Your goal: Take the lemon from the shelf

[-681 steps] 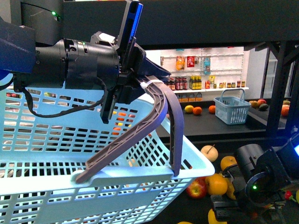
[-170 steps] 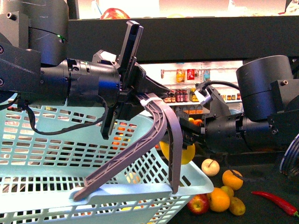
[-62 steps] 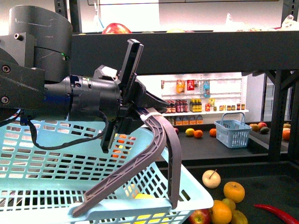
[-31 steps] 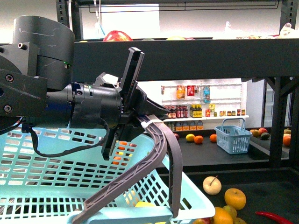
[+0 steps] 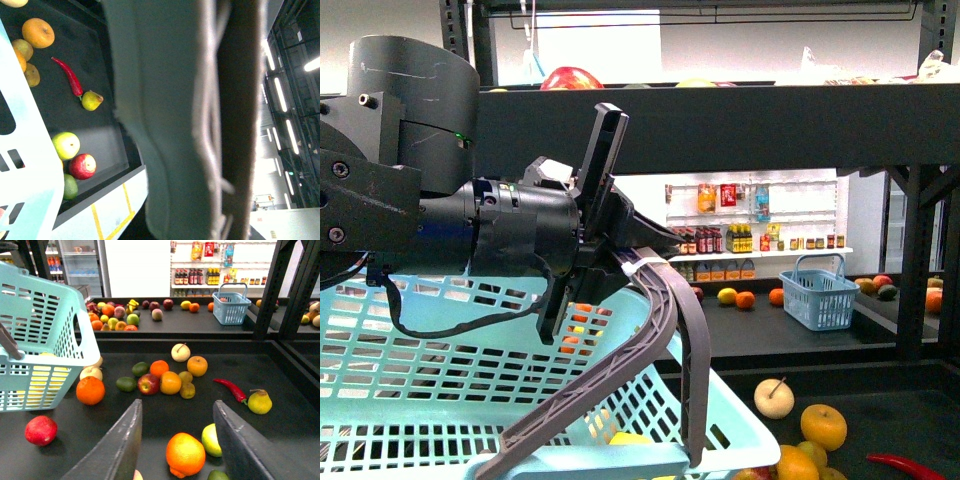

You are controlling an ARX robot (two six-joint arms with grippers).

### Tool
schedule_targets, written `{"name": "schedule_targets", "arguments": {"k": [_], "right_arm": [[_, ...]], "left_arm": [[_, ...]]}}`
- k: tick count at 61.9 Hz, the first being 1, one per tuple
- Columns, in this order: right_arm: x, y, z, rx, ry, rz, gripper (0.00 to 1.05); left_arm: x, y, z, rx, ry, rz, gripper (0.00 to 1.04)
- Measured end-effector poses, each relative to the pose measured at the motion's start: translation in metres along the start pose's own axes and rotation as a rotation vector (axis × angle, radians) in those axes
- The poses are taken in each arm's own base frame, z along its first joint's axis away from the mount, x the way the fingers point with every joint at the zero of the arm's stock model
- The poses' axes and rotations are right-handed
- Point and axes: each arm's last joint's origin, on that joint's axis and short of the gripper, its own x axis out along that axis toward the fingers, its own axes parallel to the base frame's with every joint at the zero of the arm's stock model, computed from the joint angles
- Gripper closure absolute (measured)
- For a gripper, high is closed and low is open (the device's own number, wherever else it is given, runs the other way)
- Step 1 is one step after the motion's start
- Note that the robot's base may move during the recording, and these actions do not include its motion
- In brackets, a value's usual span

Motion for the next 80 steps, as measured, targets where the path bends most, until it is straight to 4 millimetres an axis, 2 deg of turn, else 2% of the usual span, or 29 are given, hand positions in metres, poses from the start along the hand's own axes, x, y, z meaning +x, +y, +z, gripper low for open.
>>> {"name": "schedule_targets", "arguments": {"k": [9, 15, 22, 30, 40, 54, 64, 73, 80], "right_arm": [[0.0, 0.0, 0.0, 0.0, 0.0, 0.0, 0.21], [0.0, 0.0, 0.0, 0.0, 0.0, 0.001, 0.06], [0.0, 0.0, 0.0, 0.0, 0.0, 0.0, 0.08], [0.0, 0.0, 0.0, 0.0, 0.0, 0.0, 0.07], [0.0, 0.0, 0.0, 0.0, -0.001, 0.002, 0.07], [0.0, 0.0, 0.0, 0.0, -0.001, 0.002, 0.07], [0.0, 0.0, 0.0, 0.0, -0.001, 0.002, 0.07], [0.0, 0.0, 0.0, 0.0, -0.001, 0.002, 0.07], [0.0, 0.0, 0.0, 0.0, -0.001, 0.002, 0.07]], "left_arm": [[0.0, 0.0, 0.0, -0.003, -0.009, 0.011, 0.98], [0.001, 0.004, 0.002, -0.059, -0.138, 0.151, 0.98], [-0.005, 0.009, 0.011, -0.087, -0.245, 0.19, 0.98], [-0.024, 0.013, 0.036, -0.107, -0.419, 0.192, 0.98], [-0.069, 0.023, 0.077, -0.145, -0.666, 0.134, 0.98], [-0.141, 0.037, 0.118, -0.17, -0.901, 0.008, 0.98], [-0.19, 0.052, 0.133, -0.157, -1.011, -0.059, 0.98], [-0.231, 0.077, 0.137, -0.157, -1.093, -0.085, 0.98], [-0.251, 0.094, 0.138, -0.17, -1.107, -0.082, 0.98]]}}
